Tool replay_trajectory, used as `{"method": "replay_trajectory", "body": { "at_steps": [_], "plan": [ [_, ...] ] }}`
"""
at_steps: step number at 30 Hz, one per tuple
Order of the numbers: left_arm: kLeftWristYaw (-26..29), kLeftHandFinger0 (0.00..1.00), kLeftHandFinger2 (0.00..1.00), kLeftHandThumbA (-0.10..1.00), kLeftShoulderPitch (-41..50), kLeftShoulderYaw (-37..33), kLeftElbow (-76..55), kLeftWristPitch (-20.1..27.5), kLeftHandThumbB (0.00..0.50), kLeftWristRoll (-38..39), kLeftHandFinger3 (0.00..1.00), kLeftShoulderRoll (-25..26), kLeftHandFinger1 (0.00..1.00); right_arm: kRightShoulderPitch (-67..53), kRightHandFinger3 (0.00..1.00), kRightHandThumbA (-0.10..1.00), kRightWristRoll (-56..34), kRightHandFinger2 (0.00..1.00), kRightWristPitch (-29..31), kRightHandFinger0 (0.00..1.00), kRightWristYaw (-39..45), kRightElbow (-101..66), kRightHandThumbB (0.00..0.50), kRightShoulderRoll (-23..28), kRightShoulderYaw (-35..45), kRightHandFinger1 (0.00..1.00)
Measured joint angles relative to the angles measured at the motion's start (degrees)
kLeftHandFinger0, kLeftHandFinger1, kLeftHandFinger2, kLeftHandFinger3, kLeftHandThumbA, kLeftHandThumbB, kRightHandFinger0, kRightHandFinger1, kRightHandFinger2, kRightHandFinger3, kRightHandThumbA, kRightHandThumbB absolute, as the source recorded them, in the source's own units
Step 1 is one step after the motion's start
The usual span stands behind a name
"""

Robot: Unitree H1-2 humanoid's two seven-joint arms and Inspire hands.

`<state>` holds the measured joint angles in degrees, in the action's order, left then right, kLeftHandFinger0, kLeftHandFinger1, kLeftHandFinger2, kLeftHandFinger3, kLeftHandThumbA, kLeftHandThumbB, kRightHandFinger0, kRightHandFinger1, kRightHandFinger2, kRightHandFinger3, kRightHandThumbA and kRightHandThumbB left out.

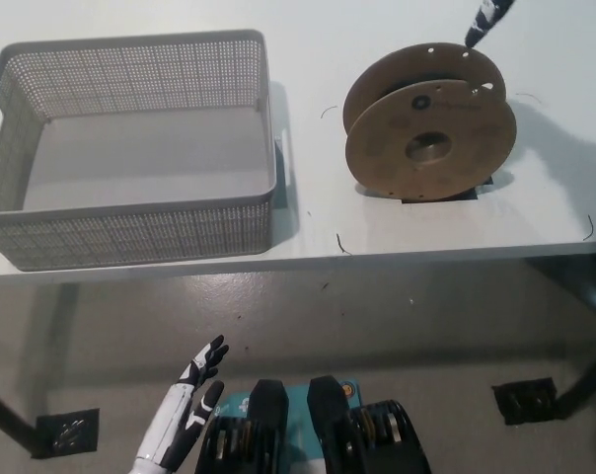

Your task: Use the right hand to pick up a 3d printing filament and place it into a container on the left side

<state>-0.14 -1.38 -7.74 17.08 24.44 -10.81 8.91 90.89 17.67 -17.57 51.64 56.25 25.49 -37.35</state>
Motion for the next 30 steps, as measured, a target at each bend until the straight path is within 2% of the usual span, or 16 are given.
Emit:
{"method": "replay_trajectory", "body": {
  "at_steps": [1,2,4,6,7,13,15,17,19,21,22,25,27,28,30],
  "plan": [
    [-0.1,1.00,1.00,1.00,0.0,0.0,0.0,0.0,0.264,0.0,1.00,0.0,1.00,0.9,1.00,1.00,0.3,1.00,1.3,1.00,0.1,2.5,0.272,-0.8,-0.3,1.00],
    [-0.2,1.00,1.00,1.00,0.0,0.0,0.0,0.0,0.264,0.0,1.00,0.1,1.00,1.4,1.00,1.00,0.6,1.00,2.1,1.00,0.1,4.0,0.261,-1.4,-0.5,1.00],
    [-0.3,1.00,1.00,1.00,0.1,0.0,0.0,0.0,0.275,0.0,1.00,0.1,1.00,2.5,1.00,1.00,1.1,1.00,4.1,1.00,0.1,7.4,0.265,-2.6,-0.8,1.00],
    [-0.4,1.00,1.00,1.00,0.1,0.0,-0.1,0.0,0.269,0.0,1.00,0.2,1.00,3.6,1.00,1.00,1.7,1.00,5.7,1.00,0.0,10.6,0.305,-3.9,-1.0,1.00],
    [-0.6,1.00,1.00,1.00,0.1,0.0,-0.1,0.0,0.271,-0.1,1.00,0.3,1.00,3.9,1.00,1.00,2.0,1.00,6.0,1.00,-0.1,11.7,0.308,-4.4,-1.0,1.00],
    [-0.9,1.00,1.00,1.00,0.4,0.0,-0.5,0.0,0.223,-0.4,1.00,0.4,1.00,5.2,1.00,1.00,4.2,1.00,7.2,1.00,-0.5,16.4,0.399,-7.1,-1.1,1.00],
    [-1.0,1.00,1.00,1.00,0.8,0.0,-0.6,0.0,0.241,-0.5,1.00,0.4,1.00,5.2,1.00,1.00,5.0,1.00,7.0,1.00,-1.2,17.8,0.367,-8.2,-1.1,1.00],
    [-1.1,1.00,1.00,1.00,0.9,0.0,-0.6,-0.1,0.234,-0.6,1.00,0.5,1.00,5.2,1.00,1.00,5.5,1.00,6.8,1.00,-2.0,18.5,0.348,-9.3,-0.9,1.00],
    [-1.1,1.00,1.00,1.00,0.8,0.1,-0.6,-0.1,0.232,-0.6,1.00,0.5,1.00,5.0,1.00,1.00,5.5,1.00,6.8,1.00,-2.9,18.6,0.348,-10.1,-0.2,1.00],
    [-1.2,1.00,1.00,1.00,0.8,0.2,-0.6,-0.1,0.220,-0.6,1.00,0.5,1.00,4.8,1.00,1.00,5.5,1.00,6.7,1.00,-4.1,18.6,0.391,-10.9,0.6,1.00],
    [-1.2,1.00,1.00,1.00,0.8,0.2,-0.7,-0.1,0.218,-0.6,1.00,0.5,1.00,4.6,1.00,1.00,5.6,1.00,6.7,1.00,-4.9,18.8,0.396,-11.3,0.9,1.00],
    [-1.3,1.00,1.00,1.00,0.9,0.2,-0.8,-0.1,0.205,-0.6,1.00,0.6,1.00,4.0,1.00,1.00,5.9,1.00,6.9,1.00,-6.4,20.0,0.358,-12.3,1.2,1.00],
    [-1.4,1.00,1.00,1.00,0.9,0.3,-0.8,-0.1,0.205,-0.6,1.00,0.6,1.00,3.1,1.00,1.00,6.0,1.00,7.3,1.00,-7.2,20.4,0.355,-12.5,1.6,1.00],
    [-1.5,1.00,1.00,1.00,0.9,0.3,-0.8,-0.1,0.209,-0.6,1.00,0.6,1.00,2.4,1.00,1.00,6.0,1.00,7.6,1.00,-7.4,20.8,0.377,-12.6,1.7,1.00],
    [-1.7,1.00,1.00,1.00,0.8,0.3,-0.9,-0.2,0.206,-0.6,1.00,0.6,1.00,1.6,1.00,1.00,6.2,1.00,7.9,1.00,-7.4,21.7,0.360,-12.8,1.7,1.00]
  ]
}}
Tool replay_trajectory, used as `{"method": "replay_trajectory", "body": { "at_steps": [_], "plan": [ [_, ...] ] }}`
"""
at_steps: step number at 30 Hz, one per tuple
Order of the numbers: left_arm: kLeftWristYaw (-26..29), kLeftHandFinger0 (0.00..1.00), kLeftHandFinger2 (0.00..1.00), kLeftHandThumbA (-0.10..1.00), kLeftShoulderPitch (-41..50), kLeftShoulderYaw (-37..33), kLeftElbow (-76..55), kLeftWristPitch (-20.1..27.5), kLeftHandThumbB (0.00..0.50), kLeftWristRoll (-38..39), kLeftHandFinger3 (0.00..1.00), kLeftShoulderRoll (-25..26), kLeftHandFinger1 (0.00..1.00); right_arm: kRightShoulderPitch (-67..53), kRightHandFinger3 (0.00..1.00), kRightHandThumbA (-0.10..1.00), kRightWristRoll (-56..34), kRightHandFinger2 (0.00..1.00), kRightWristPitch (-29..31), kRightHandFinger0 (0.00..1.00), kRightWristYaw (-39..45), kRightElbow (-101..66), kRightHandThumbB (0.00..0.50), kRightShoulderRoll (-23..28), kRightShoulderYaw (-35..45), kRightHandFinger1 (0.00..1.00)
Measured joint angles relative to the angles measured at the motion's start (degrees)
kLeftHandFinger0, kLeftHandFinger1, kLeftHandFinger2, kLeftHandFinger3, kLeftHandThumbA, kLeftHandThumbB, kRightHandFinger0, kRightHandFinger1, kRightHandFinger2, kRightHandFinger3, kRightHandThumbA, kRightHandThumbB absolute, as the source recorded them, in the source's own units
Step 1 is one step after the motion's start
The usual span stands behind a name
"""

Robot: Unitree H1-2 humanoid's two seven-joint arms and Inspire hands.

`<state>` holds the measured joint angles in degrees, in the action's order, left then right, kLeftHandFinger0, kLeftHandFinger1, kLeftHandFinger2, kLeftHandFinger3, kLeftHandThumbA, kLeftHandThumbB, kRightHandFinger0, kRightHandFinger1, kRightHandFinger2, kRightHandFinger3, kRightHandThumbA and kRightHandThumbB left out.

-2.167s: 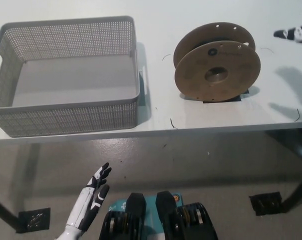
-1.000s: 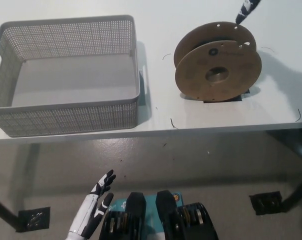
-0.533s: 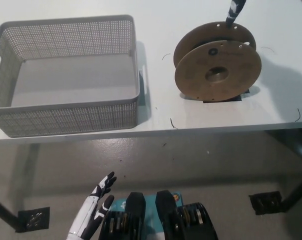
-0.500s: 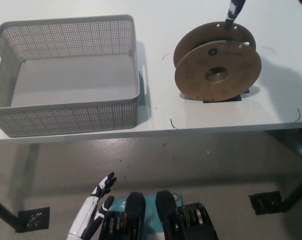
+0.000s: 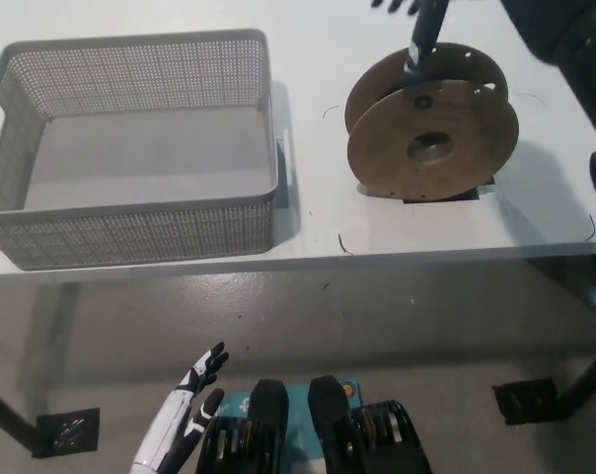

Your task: Use the right hand to pick up a 3d printing filament and place it into a container on the left side

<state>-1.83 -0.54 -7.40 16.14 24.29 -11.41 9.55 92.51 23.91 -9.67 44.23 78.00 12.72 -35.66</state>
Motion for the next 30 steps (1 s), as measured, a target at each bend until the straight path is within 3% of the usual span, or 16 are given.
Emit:
{"method": "replay_trajectory", "body": {
  "at_steps": [1,4,6,16,18,20,21,22,23,24,25,26,27,28,29,30],
  "plan": [
    [0.0,1.00,1.00,1.00,0.0,0.0,-0.1,0.0,0.203,0.0,1.00,0.0,1.00,-0.3,1.00,1.00,0.0,1.00,-0.1,1.00,0.1,0.5,0.356,-0.1,0.1,1.00],
    [0.0,1.00,1.00,1.00,-0.1,0.1,-0.3,0.0,0.200,0.0,1.00,0.1,1.00,-1.5,1.00,1.00,0.2,1.00,-0.1,1.00,0.2,1.9,0.418,-0.3,0.2,1.00],
    [-0.1,1.00,1.00,1.00,-0.1,0.2,-0.3,0.0,0.199,0.0,1.00,0.1,1.00,-2.0,1.00,1.00,0.7,1.00,-0.4,1.00,-0.2,2.2,0.414,-0.3,0.1,1.00],
    [-0.1,1.00,1.00,1.00,-0.5,0.5,-0.3,-0.1,0.225,0.0,1.00,0.3,1.00,-2.3,1.00,1.00,3.5,1.00,-1.9,1.00,-0.5,3.0,0.368,-0.3,-1.5,1.00],
    [-0.1,1.00,1.00,1.00,-0.8,0.6,-0.4,-0.1,0.219,0.0,1.00,0.5,1.00,-2.5,1.00,1.00,4.0,1.00,-1.9,1.00,-0.6,3.1,0.293,-0.3,-1.8,1.00],
    [-0.1,1.00,1.00,1.00,-0.9,0.6,-0.4,-0.1,0.224,0.0,1.00,0.6,1.00,-2.9,1.00,1.00,4.1,1.00,-1.8,1.00,-1.0,3.1,0.335,-0.1,-1.4,1.00],
    [-0.1,1.00,1.00,1.00,-0.9,0.6,-0.4,-0.1,0.228,0.0,1.00,0.6,1.00,-3.1,1.00,1.00,4.1,1.00,-1.8,1.00,-1.2,3.1,0.290,0.1,-1.3,1.00],
    [-0.1,1.00,1.00,1.00,-0.9,0.6,-0.4,-0.1,0.224,0.0,1.00,0.7,1.00,-3.4,1.00,0.64,4.4,0.98,-1.7,0.94,-1.6,3.1,0.250,0.2,-1.6,0.97],
    [-0.1,1.00,1.00,1.00,-0.9,0.6,-0.4,-0.1,0.223,0.0,1.00,0.7,1.00,-3.6,1.00,0.50,4.6,0.80,-1.7,0.66,-2.3,3.1,0.312,0.3,-1.6,0.71],
    [-0.1,1.00,1.00,1.00,-0.9,0.6,-0.4,-0.1,0.225,0.0,1.00,0.7,1.00,-3.8,0.91,0.43,4.6,0.62,-1.8,0.44,-3.0,3.1,0.325,0.3,-1.2,0.48],
    [-0.1,1.00,1.00,1.00,-0.9,0.5,-0.4,-0.1,0.233,0.0,1.00,0.7,1.00,-4.3,0.57,0.11,4.6,0.38,-1.9,0.02,-4.2,3.1,0.312,0.3,-0.6,0.13],
    [-0.1,1.00,1.00,1.00,-0.9,0.6,-0.4,-0.1,0.242,0.0,1.00,0.7,1.00,-4.6,0.51,-0.06,4.6,0.37,-1.8,0.00,-5.5,3.0,0.286,0.3,-0.5,0.10],
    [-0.1,1.00,1.00,1.00,-0.9,0.6,-0.4,-0.1,0.250,0.0,1.00,0.7,1.00,-5.0,0.45,-0.10,4.7,0.53,-1.4,0.00,-6.7,2.9,0.231,0.3,-0.6,0.20],
    [-0.1,1.00,1.00,1.00,-0.9,0.6,-0.4,-0.1,0.258,0.0,1.00,0.7,1.00,-5.4,0.39,-0.10,4.8,0.71,-1.1,0.08,-7.6,2.7,0.193,0.3,-0.6,0.37],
    [-0.1,1.00,1.00,1.00,-1.0,0.6,-0.4,-0.1,0.258,0.0,1.00,0.7,1.00,-5.7,0.45,-0.10,4.8,0.91,-0.5,0.24,-9.1,2.4,0.179,0.2,-0.6,0.60],
    [-0.1,1.00,1.00,1.00,-1.0,0.6,-0.5,-0.1,0.256,0.0,1.00,0.7,1.00,-6.0,0.69,-0.10,4.8,0.85,0.0,0.22,-10.3,2.3,0.170,0.1,-0.6,0.53]
  ]
}}
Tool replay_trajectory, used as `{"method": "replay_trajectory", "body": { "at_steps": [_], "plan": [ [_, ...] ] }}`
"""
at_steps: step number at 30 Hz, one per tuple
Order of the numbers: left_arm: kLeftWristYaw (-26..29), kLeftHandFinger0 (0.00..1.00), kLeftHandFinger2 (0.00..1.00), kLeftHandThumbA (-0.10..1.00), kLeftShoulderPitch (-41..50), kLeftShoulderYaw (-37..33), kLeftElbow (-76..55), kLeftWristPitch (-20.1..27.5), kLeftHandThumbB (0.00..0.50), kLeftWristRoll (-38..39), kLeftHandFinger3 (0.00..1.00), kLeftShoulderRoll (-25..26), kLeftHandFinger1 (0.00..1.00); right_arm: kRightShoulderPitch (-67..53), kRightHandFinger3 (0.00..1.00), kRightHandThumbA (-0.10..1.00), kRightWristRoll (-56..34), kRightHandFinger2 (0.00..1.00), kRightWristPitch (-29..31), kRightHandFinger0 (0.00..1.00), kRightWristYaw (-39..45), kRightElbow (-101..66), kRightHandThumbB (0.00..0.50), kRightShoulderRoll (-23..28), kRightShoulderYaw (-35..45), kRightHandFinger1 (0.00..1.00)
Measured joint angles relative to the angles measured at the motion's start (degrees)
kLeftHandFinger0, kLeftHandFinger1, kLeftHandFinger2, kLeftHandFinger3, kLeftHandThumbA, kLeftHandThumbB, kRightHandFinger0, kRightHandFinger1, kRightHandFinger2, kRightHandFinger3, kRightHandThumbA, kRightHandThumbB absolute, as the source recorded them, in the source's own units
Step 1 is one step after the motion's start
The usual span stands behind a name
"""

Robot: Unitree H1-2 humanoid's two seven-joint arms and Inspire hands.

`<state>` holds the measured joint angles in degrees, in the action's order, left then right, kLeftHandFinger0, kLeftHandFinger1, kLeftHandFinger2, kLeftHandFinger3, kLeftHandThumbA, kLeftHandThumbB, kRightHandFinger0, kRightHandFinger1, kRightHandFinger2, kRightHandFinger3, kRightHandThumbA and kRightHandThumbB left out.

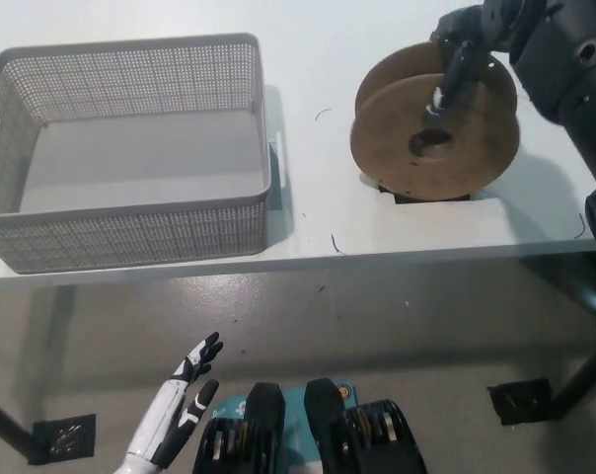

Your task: Use the right hand to pick up a 3d printing filament and place it into a container on the left side

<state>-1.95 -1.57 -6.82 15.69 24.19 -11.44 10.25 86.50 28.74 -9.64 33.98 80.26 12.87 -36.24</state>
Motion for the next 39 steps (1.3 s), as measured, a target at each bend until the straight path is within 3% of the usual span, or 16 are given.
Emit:
{"method": "replay_trajectory", "body": {
  "at_steps": [2,7,8,10,12,13,14,18,20,21,23,25,29,32,37,39],
  "plan": [
    [0.0,1.00,1.00,1.00,-0.1,0.0,0.0,0.0,0.254,0.0,1.00,0.0,1.00,-0.5,0.81,-0.10,0.0,0.64,0.8,0.00,-2.0,-0.2,0.129,-0.1,0.1,0.30],
    [0.0,1.00,1.00,1.00,-0.3,0.0,0.0,0.0,0.251,0.0,1.00,0.0,1.00,-1.6,0.95,-0.10,-0.8,0.52,1.9,0.15,-7.1,-0.3,0.166,-0.2,2.9,0.37],
    [0.0,1.00,1.00,1.00,-0.5,0.0,0.0,0.0,0.249,0.0,1.00,0.1,1.00,-1.9,0.75,-0.10,-1.2,0.47,1.9,0.19,-8.0,-0.3,0.174,-0.1,4.5,0.38],
    [0.0,1.00,1.00,1.00,-0.8,0.0,0.0,-0.1,0.251,0.0,1.00,0.1,1.00,-2.5,0.28,-0.10,-2.4,0.19,1.8,0.01,-9.8,-0.1,0.180,0.4,8.6,0.09],
    [0.0,1.00,1.00,1.00,-1.0,0.0,-0.1,-0.1,0.249,0.0,1.00,0.2,1.00,-3.4,0.35,-0.10,-4.0,0.38,1.4,0.00,-11.1,0.1,0.183,1.5,13.4,0.14],
    [0.0,1.00,1.00,1.00,-1.0,0.0,0.0,-0.2,0.246,0.0,1.00,0.2,1.00,-3.8,0.76,-0.10,-4.8,0.68,1.3,0.00,-11.7,0.2,0.174,2.0,15.7,0.27],
    [0.0,1.00,1.00,1.00,-1.0,0.0,0.0,-0.2,0.245,0.0,1.00,0.2,1.00,-4.2,1.00,-0.10,-5.6,0.81,1.0,0.00,-12.1,0.3,0.190,2.5,17.9,0.34],
    [0.0,1.00,1.00,1.00,-1.2,0.0,0.2,-0.2,0.242,0.0,1.00,0.2,1.00,-6.5,1.00,-0.10,-9.4,0.77,-0.5,0.00,-13.5,0.7,0.111,4.7,27.9,0.29],
    [0.0,1.00,1.00,1.00,-1.2,0.0,0.3,-0.2,0.253,0.0,1.00,0.2,1.00,-7.7,0.74,-0.10,-11.2,0.77,-0.9,0.00,-14.1,0.9,0.099,5.4,32.1,0.23],
    [0.0,1.00,1.00,1.00,-1.2,0.0,0.3,-0.2,0.261,0.0,1.00,0.2,1.00,-8.2,0.54,-0.10,-12.1,0.67,-1.2,0.00,-14.3,1.0,0.119,5.7,34.1,0.18],
    [0.0,1.00,1.00,1.00,-1.2,0.0,0.4,-0.2,0.254,0.0,1.00,0.2,1.00,-9.7,0.52,-0.10,-14.1,0.62,-1.6,0.00,-14.8,1.3,0.110,6.0,38.7,0.16],
    [0.0,1.00,1.00,1.00,-1.2,0.0,0.5,-0.2,0.257,0.0,1.00,0.2,1.00,-11.1,0.71,-0.10,-16.2,0.62,-2.1,0.00,-15.3,1.6,0.103,6.1,43.3,0.17],
    [0.0,1.00,1.00,1.00,-1.2,0.0,0.8,-0.2,0.251,0.0,1.00,0.2,1.00,-12.9,0.51,-0.10,-18.7,0.58,-2.8,0.00,-16.0,2.1,0.131,6.2,49.5,0.16],
    [0.0,1.00,1.00,1.00,-1.2,0.0,0.9,-0.2,0.251,0.0,1.00,0.2,1.00,-15.4,0.73,-0.10,-22.1,0.55,-3.8,0.00,-16.7,2.9,0.116,5.8,56.8,0.07],
    [0.0,1.00,1.00,1.00,-1.2,0.0,1.0,-0.2,0.249,0.0,1.00,0.2,1.00,-18.9,0.69,-0.10,-26.9,0.57,-4.9,0.00,-17.8,4.1,0.103,4.9,66.8,0.03],
    [0.0,1.00,1.00,1.00,-1.2,0.0,1.0,-0.2,0.242,0.0,1.00,0.2,1.00,-20.0,0.91,-0.10,-28.4,0.59,-5.1,0.00,-18.3,4.2,0.072,4.3,69.8,0.01]
  ]
}}
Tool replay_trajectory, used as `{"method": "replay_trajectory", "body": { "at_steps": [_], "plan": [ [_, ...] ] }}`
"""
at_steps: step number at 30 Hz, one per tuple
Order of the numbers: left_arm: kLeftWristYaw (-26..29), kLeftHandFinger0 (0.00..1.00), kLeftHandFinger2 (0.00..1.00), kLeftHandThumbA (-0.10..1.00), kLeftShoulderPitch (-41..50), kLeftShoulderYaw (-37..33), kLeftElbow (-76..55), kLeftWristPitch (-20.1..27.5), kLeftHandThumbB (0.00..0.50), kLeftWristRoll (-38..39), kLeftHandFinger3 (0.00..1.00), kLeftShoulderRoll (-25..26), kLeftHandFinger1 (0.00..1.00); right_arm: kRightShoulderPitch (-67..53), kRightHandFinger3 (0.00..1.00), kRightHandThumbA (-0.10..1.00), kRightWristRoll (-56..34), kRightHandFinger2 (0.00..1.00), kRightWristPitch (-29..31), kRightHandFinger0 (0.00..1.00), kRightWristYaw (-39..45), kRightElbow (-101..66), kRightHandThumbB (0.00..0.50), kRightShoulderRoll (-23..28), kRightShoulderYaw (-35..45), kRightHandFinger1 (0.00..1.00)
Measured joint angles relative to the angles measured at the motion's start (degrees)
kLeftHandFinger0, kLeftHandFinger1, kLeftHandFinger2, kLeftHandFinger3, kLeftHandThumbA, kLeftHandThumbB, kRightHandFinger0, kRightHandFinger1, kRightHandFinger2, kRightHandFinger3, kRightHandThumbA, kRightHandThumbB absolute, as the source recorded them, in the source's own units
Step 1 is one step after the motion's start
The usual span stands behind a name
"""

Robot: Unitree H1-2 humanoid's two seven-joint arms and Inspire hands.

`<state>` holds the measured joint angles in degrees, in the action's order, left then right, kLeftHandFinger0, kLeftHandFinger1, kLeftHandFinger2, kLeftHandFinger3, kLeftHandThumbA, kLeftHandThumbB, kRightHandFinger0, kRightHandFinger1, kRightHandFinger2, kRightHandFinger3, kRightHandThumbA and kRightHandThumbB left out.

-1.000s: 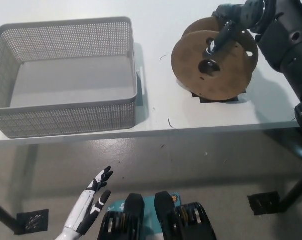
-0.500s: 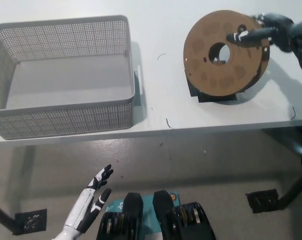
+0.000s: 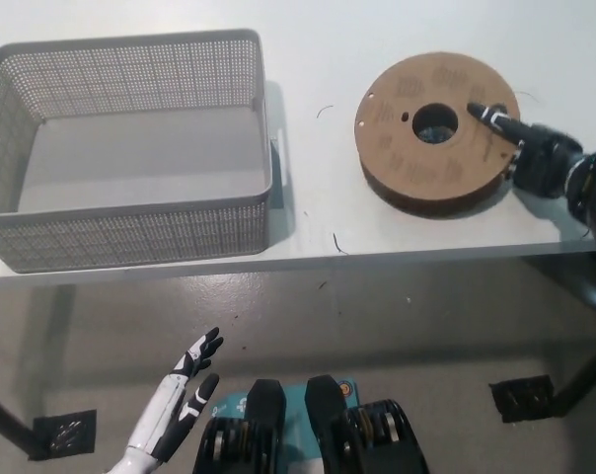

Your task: Use the right hand to pick up a 3d printing filament and place it into a container on the left side

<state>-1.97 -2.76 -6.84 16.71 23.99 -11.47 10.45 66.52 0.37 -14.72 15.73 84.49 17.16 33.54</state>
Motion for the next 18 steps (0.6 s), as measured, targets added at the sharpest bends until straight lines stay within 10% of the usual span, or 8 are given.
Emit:
{"method": "replay_trajectory", "body": {
  "at_steps": [7,9,11,13,18],
  "plan": [
    [0.0,1.00,1.00,1.00,0.0,0.0,0.0,0.0,0.239,0.0,1.00,0.0,1.00,-1.1,1.00,-0.10,-6.3,0.63,-0.2,0.00,-1.6,0.0,0.093,-1.5,11.2,0.04],
    [0.0,1.00,1.00,1.00,0.0,0.0,0.0,0.0,0.241,0.0,1.00,0.0,1.00,-1.2,0.49,-0.10,-8.0,0.59,-0.4,0.00,-1.9,0.0,0.095,-2.4,13.7,0.02],
    [0.0,1.00,1.00,1.00,0.0,-0.1,0.0,0.0,0.246,-0.1,1.00,0.0,1.00,-1.2,0.41,-0.10,-9.3,0.55,-0.6,0.00,-2.2,0.0,0.112,-3.4,15.5,0.04],
    [0.0,1.00,1.00,1.00,0.0,-0.1,0.0,0.0,0.254,-0.2,1.00,0.0,1.00,-1.2,0.66,-0.10,-11.5,0.58,-0.9,0.00,-2.5,0.0,0.099,-5.1,17.9,0.07],
    [0.0,1.00,1.00,1.00,0.0,-0.1,-0.1,0.0,0.250,-0.4,1.00,0.0,1.00,-0.5,0.64,-0.10,-15.2,0.61,-1.1,0.00,-2.8,0.0,0.121,-7.8,19.6,0.09]
  ]
}}
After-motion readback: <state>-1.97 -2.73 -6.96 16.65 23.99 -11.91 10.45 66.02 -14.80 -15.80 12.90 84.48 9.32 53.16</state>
